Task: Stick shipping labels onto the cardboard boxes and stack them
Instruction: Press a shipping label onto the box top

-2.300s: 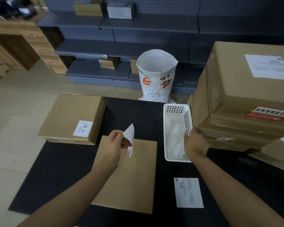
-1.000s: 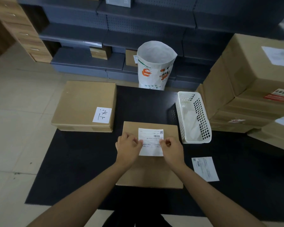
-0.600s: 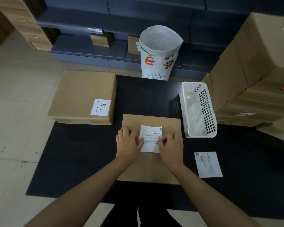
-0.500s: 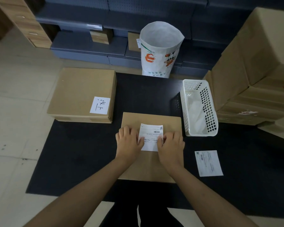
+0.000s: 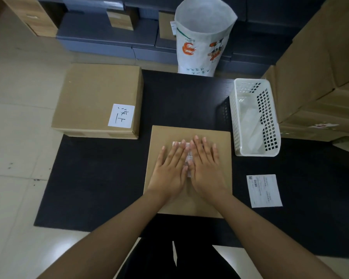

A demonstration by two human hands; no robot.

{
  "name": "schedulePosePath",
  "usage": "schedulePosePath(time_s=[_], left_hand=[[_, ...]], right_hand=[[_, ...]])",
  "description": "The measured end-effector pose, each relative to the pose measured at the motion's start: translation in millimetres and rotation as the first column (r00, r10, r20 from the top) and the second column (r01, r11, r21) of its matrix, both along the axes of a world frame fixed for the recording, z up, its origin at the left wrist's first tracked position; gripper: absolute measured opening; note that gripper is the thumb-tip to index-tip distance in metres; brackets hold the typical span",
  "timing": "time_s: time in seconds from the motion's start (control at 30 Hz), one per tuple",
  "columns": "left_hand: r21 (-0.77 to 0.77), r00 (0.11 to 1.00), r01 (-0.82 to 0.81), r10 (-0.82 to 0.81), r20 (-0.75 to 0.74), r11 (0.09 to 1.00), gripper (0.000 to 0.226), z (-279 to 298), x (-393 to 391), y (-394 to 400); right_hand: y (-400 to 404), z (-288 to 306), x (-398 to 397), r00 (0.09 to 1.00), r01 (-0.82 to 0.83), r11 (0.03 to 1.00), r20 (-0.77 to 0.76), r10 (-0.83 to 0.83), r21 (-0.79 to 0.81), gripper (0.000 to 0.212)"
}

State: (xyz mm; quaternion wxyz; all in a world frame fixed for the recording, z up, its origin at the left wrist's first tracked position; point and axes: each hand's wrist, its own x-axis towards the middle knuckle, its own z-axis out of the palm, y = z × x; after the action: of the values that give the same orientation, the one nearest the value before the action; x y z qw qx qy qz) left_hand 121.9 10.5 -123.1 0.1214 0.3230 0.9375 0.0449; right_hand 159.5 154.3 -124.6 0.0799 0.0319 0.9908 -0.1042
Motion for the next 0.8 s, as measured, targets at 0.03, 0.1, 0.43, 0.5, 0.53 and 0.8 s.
schedulePosePath(time_s=[0.03, 0.1, 0.43, 0.5, 0.53, 0.8], left_hand=[[0.004, 1.0, -0.004, 0.004, -0.003, 1.0, 0.057, 0, 1, 1], [0.023, 1.0, -0.011, 0.011, -0.016, 1.0, 0.057, 0, 1, 2], [0.078, 0.996, 0.082, -0.084, 0.023, 0.994, 0.06, 3, -10, -8], [0.069, 0.996, 0.085, -0.086, 0.0, 0.994, 0.06, -1, -11, -8], [0.064, 0.998, 0.069, -0.068, -0.017, 0.996, 0.06, -2, -10, -7], [0.105, 0.937, -0.343, 0.348, -0.031, 0.933, 0.063, 2, 2, -3]], right_hand=[[-1, -1, 0, 1.0, -0.002, 1.0, -0.004, 0.002, 0.011, 0.06], [0, -3, 0, 1.0, 0.003, 1.0, -0.009, -0.003, 0.022, 0.06], [6, 3, -2, 0.996, -0.077, 0.997, 0.036, 0.076, 0.015, 0.061], [6, 3, -3, 0.997, -0.067, 0.998, 0.027, 0.066, 0.013, 0.06], [4, 3, -1, 0.999, -0.045, 0.999, 0.014, 0.044, 0.024, 0.059], [-2, 2, 7, 0.946, 0.324, 0.946, -0.034, -0.323, 0.017, 0.06]])
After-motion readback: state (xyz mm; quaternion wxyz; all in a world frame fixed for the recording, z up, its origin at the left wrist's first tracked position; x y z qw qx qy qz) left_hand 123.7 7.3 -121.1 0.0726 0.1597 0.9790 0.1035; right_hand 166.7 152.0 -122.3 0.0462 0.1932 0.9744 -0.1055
